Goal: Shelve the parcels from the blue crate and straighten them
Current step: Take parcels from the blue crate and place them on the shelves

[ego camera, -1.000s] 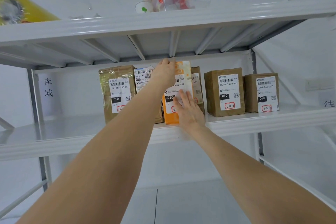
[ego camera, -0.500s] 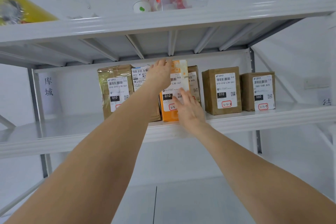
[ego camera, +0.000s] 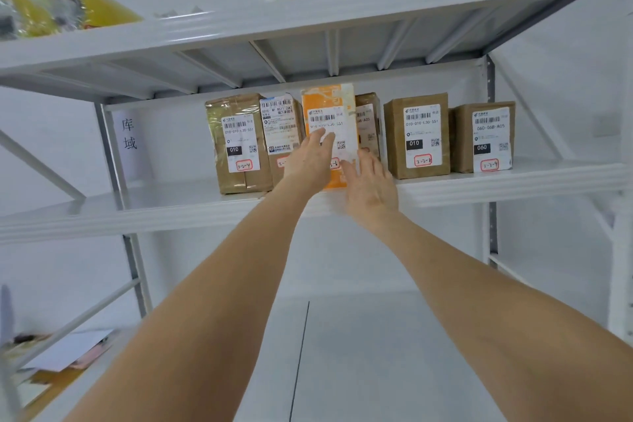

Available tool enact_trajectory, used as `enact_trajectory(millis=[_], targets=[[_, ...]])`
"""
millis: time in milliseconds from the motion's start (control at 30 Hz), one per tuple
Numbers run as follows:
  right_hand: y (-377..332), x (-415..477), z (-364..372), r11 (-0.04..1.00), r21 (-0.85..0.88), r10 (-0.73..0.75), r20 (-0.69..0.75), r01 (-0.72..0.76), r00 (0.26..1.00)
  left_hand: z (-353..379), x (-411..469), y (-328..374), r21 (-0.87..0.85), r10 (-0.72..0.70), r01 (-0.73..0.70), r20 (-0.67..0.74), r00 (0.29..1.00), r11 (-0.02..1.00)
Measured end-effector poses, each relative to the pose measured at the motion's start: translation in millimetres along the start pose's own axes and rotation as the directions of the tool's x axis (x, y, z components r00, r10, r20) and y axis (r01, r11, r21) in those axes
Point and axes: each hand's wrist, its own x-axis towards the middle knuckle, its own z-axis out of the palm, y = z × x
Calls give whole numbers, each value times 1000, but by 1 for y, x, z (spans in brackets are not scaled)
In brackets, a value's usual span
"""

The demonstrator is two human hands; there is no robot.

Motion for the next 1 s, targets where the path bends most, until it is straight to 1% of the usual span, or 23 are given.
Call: enact_trajectory(millis=[133,300,400,533,633,767,900,1000], targets=[[9,-35,2,1000,24,9,43,-10,999,13,-37,17,-50,-21,23,48,999,998],[24,-83,15,999,28,37,152,-41,988,43,-85,43,-82,-54,72,198,979,994],[37,-119,27,996,32,75,201,-83,977,68,-114,61,-102,-43,74,278,960,992],[63,-173,49,988,-21,150,286,-151,946,105,-150,89,-165,12,55,379,925,985],[82,-212,65,971,-91,238,379,-219,895,138,-178,112,-209,78,22,456,887,978],[97,-271,89,945,-150,326,489,-290,809,183,-227,136,-261,158,-1,581,798,965],[110,-344,110,922,-218,386,601,-321,700,221,-290,160,-318,230,-4,679,697,948],[123,-397,120,901,-258,428,664,-349,613,245,-338,183,-367,292,2,744,601,930]])
